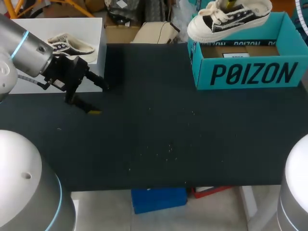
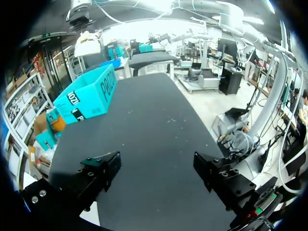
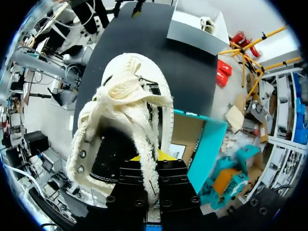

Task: Take the shoe out of the shoebox, open the shoe tongue, remove and reinsert the insole, then place the shoe into the shoebox

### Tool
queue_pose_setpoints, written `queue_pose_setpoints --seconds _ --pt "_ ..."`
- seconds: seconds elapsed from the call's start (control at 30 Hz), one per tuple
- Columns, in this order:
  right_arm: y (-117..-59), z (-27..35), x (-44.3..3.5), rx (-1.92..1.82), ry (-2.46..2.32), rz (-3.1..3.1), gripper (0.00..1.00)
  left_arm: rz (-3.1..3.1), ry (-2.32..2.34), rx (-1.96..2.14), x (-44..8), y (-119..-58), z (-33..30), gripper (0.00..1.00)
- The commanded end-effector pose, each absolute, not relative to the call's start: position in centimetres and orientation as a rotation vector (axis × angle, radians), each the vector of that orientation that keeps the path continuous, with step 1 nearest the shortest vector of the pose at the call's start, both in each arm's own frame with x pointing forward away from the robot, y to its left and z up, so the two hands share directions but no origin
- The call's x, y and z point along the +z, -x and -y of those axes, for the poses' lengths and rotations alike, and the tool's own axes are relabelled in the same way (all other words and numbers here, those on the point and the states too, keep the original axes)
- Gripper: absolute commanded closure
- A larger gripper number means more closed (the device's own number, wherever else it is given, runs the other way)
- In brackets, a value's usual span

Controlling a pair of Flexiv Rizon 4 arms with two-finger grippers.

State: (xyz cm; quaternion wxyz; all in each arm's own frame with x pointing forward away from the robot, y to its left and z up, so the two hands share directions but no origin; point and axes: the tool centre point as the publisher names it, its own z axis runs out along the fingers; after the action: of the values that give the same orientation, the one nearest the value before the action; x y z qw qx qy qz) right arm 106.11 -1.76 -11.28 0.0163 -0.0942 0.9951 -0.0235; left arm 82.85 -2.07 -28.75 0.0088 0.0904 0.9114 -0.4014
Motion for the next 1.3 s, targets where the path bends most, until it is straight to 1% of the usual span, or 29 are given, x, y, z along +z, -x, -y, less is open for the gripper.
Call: queue_pose_setpoints --seconds 0.03,0.23,0.43,0.57,0.93,1.3 --pt "-109.5 0.5 -11.6 -0.179 0.090 -3.168 1.00 -2.846 -0.281 -1.250 -28.8 -82.8 2.1 0.00" --pt "-112.4 1.2 -13.1 -0.244 0.006 -3.183 1.00 -2.846 -0.281 -1.250 -28.8 -82.8 2.1 0.00" --pt "-114.3 4.5 -14.6 -0.269 -0.042 -3.204 1.00 -2.846 -0.281 -1.250 -28.8 -82.8 2.1 0.00" --pt "-114.9 6.7 -14.9 -0.183 -0.095 -3.194 1.00 -2.846 -0.281 -1.250 -28.8 -82.8 2.1 0.00" --pt "-114.7 10.5 -17.2 -0.131 -0.057 -3.136 1.00 -2.846 -0.281 -1.250 -28.8 -82.8 2.1 0.00" --pt "-113.2 11.4 -20.3 -0.107 -0.218 -3.053 1.00 -2.846 -0.281 -1.250 -28.8 -82.8 2.1 0.00"
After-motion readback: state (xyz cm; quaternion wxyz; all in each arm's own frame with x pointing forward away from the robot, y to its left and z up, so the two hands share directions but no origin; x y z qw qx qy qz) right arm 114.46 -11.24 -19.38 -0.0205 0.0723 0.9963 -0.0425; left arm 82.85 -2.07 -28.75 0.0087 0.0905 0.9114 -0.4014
